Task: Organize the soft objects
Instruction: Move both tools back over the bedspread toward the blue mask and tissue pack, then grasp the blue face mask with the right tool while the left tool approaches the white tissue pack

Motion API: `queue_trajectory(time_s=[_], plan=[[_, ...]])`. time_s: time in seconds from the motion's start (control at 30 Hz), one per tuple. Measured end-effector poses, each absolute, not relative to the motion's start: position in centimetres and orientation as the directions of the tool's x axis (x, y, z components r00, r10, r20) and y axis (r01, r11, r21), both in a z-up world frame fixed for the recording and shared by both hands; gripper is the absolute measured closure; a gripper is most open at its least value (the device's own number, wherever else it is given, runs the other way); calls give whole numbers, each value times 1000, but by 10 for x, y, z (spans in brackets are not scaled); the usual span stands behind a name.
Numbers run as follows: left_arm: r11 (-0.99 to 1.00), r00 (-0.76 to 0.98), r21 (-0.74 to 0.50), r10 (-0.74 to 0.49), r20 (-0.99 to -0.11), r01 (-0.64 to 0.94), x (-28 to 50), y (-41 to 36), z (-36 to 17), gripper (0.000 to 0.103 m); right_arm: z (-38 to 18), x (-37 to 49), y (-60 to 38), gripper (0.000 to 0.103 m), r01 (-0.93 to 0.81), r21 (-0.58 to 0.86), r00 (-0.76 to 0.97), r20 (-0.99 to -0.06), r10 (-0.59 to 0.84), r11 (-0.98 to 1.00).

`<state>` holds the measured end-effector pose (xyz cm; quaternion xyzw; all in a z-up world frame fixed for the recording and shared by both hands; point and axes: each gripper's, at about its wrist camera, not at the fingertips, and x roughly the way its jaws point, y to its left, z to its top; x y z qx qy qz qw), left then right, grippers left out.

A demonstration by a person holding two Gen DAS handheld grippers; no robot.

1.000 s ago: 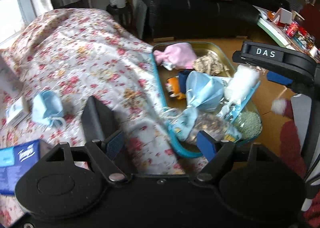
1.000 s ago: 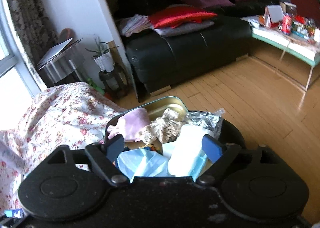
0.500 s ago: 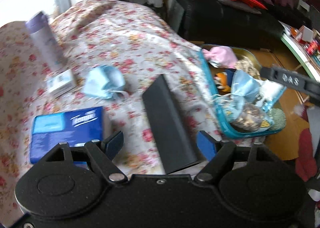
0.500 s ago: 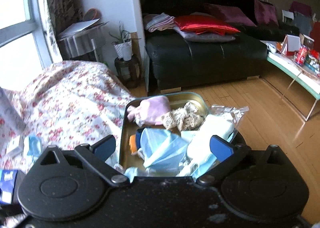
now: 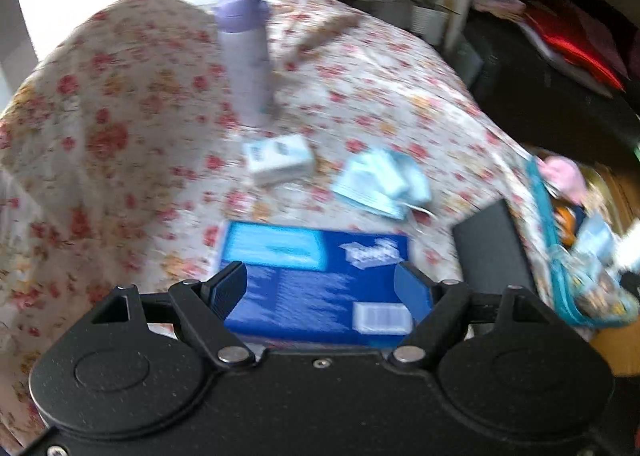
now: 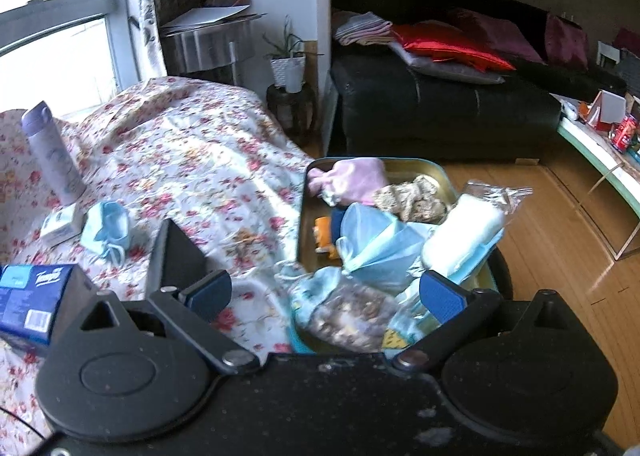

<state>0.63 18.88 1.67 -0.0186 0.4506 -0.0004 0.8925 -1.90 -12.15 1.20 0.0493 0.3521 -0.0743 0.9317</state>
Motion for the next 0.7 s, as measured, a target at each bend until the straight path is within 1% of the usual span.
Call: queue_trajectory(time_s=[0.17,0.33,0.53,0.63,0.7], plan=[[996,597,-39,19,-802,-84,28,222,17,26,16,-17,-104,2,155,54,735,-673,-79,987],[995,588,-5,54,-807,-98,62,235,19,26,22,-13,-81,2,137,80,730,-681,-46,987],[992,565,-38,38,-824,-123,103,248,24,26,30,-9,-56,2,106,127,729,-685,10,986],[993,587,-7,64,-807,-118,116,250,21,26,34,-9,-41,2,80,110,724,-689,18,991],[996,614,40,83,-785,-82,116,249,18,23,37,-11,-32,2,61,90,723,-690,18,994]])
